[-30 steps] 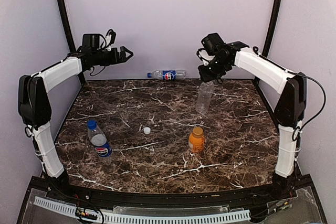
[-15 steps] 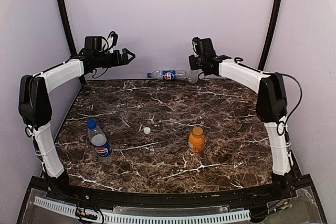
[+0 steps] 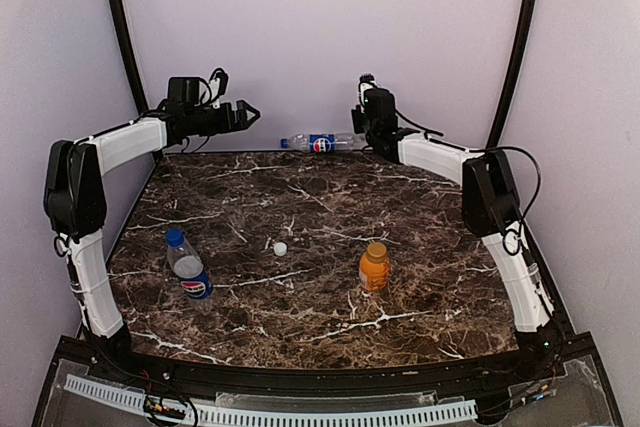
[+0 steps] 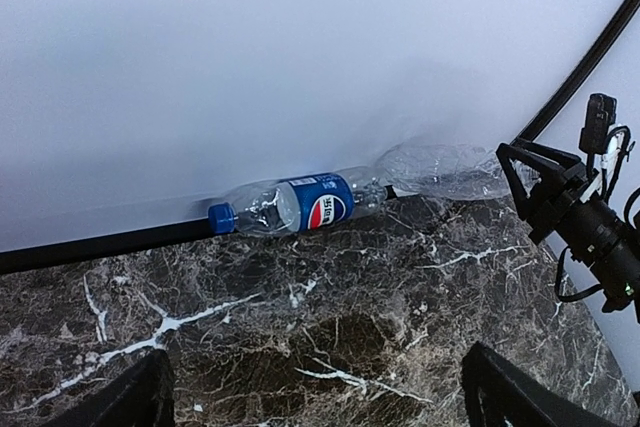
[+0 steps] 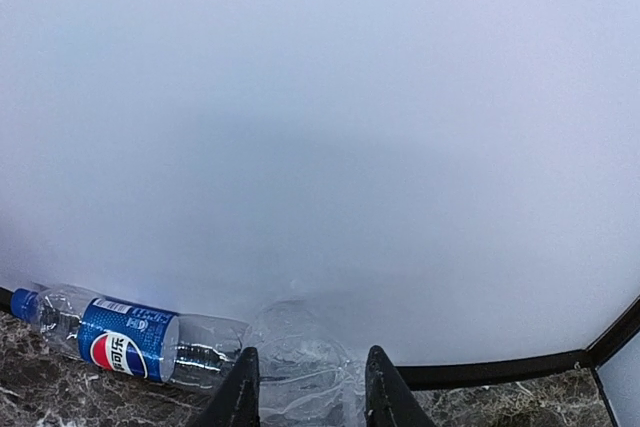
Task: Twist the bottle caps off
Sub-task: Move the plastic bottle to the corner of the board.
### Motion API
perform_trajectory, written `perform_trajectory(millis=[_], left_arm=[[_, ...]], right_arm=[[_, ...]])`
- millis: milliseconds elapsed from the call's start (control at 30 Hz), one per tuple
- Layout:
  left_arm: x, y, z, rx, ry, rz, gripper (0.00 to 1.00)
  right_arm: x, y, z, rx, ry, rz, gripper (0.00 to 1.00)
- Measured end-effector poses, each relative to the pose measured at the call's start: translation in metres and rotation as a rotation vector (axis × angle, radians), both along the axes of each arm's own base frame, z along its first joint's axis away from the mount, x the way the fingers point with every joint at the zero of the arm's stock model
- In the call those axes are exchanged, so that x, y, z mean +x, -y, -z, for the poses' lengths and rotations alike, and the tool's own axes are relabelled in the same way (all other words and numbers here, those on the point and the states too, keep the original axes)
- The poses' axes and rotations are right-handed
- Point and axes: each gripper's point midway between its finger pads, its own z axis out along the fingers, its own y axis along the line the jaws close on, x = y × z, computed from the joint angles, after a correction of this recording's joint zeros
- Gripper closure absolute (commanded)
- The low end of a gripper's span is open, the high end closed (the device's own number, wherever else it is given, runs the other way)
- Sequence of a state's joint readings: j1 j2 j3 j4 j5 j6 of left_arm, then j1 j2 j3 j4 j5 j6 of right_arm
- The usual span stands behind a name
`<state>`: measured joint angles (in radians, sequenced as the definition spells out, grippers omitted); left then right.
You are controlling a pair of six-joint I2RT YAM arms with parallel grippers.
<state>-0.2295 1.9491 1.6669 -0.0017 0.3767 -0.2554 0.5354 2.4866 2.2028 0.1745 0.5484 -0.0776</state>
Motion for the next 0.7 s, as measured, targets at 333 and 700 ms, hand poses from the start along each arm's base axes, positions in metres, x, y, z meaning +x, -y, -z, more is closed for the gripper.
perform_trajectory(millis=[333,700], left_arm=[[0.001,0.000,0.002,0.003,-0.002,-0.003,0.01],[0.002,-0.001,0.003,0.016,0.006,-0.005,0.01]], right_arm=[[0.005,-0.004,0.000,0.036,0.010,-0.006,1.00],[0.009,-0.014,0.028,0.103,-0.045,-0.040,1.00]])
